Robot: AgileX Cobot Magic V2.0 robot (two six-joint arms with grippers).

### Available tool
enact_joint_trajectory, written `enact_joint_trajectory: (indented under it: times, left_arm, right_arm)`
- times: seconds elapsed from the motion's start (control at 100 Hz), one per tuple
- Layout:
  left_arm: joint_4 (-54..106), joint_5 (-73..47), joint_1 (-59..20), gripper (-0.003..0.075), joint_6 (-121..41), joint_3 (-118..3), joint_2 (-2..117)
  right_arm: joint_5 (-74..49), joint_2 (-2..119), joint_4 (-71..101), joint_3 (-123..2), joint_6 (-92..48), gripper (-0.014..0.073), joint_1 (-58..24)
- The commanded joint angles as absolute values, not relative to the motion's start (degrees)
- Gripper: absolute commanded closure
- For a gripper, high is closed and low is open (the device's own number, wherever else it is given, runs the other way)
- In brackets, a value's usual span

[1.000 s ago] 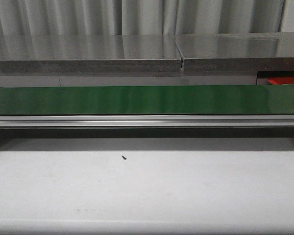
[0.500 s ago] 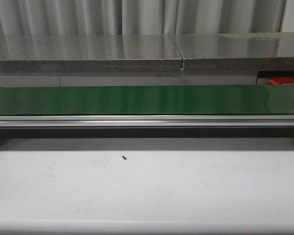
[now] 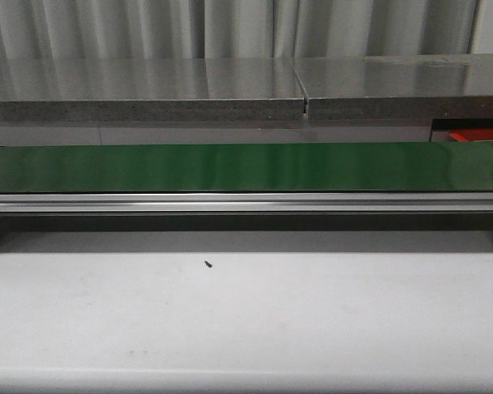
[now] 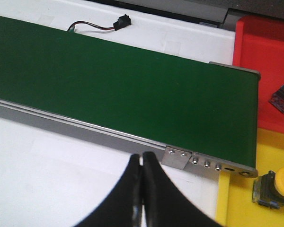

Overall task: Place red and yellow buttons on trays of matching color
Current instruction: 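Move the left gripper down to a red button in the grid, grasp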

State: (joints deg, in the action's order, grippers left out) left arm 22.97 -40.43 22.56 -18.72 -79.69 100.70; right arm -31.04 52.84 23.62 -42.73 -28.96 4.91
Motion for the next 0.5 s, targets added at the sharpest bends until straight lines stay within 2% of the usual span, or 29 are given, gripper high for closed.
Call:
enact_joint_trajectory:
  times: [0.0, 0.49]
  left_arm:
    - [23.88, -38.75, 22.57, 0.0113, -18.10, -83.41, 100.74]
    - [22.52, -38.24, 22.57, 0.0113, -18.01, -90.45, 110.95]
  right_arm:
    - [-27.94, 52.06, 24.73, -44.25, -29.45, 0.0660, 4.78]
    - [-27.94, 52.06, 24.73, -44.25, -29.45, 0.0660, 4.78]
